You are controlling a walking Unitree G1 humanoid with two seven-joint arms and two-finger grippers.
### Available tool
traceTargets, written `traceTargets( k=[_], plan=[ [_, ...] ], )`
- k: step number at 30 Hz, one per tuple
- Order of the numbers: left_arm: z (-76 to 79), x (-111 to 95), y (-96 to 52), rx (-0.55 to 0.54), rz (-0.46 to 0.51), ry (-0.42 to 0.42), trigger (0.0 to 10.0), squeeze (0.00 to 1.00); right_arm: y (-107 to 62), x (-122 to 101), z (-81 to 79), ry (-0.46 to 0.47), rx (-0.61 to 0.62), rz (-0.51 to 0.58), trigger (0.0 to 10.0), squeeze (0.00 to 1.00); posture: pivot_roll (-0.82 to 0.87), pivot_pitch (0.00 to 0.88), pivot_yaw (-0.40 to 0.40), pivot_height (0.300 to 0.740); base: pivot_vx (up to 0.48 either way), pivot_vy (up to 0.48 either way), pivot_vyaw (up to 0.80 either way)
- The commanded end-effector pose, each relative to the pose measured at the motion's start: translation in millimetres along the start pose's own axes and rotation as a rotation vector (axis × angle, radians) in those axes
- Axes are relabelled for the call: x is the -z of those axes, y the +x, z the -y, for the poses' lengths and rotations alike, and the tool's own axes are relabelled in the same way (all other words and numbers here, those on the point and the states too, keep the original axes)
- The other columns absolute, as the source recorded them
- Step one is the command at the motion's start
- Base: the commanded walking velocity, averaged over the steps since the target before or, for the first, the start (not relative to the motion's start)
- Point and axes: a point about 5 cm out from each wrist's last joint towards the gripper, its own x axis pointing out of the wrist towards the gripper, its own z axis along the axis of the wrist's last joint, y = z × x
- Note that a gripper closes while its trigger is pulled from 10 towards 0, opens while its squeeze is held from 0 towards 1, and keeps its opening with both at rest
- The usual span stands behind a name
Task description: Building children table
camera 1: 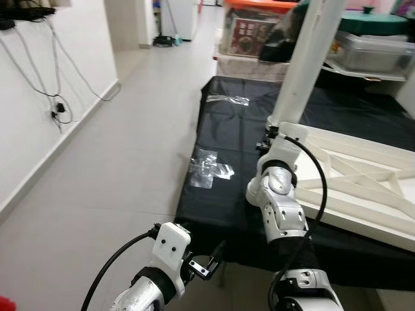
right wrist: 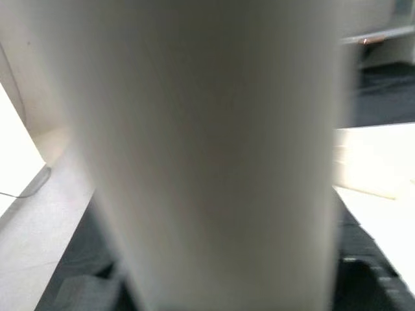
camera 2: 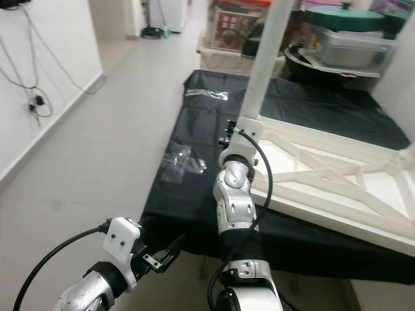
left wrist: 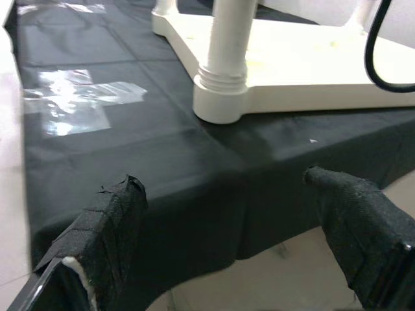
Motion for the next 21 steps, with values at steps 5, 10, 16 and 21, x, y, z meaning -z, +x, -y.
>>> traceTargets(
  k=[5, 10, 16, 21],
  plan=[
    [0.1, 5, -0.3, 0.0, -0.022, -0.004, 10.0, 0.0, -1.5, 9, -10.9, 0.171, -0.322, -0.047, 10.0, 0.0, 0.14, 0.092, -0.061, 0.74, 0.0, 0.0, 0.0],
    [0.5, 6, -0.2, 0.003, -0.024, -0.007, 10.0, 0.0, -0.7, 3, -10.9, 0.178, -0.687, -0.088, 10.0, 0.0, 0.13, 0.088, -0.059, 0.74, 0.0, 0.0, 0.0],
    [1.5, 7, 0.2, 0.006, -0.023, -0.01, 10.0, 0.0, -17.0, -1, -2.4, 0.159, -1.367, -0.257, 10.0, 0.0, 0.14, 0.08, -0.066, 0.74, 0.0, 0.0, 0.0],
    [1.8, 7, -0.4, 0.0, -0.024, -0.011, 10.0, 0.0, -18.5, 13, -6.4, 0.042, -1.541, -0.354, 10.0, 0.0, 0.16, 0.077, -0.076, 0.74, 0.0, 0.0, 0.0]
  ],
)
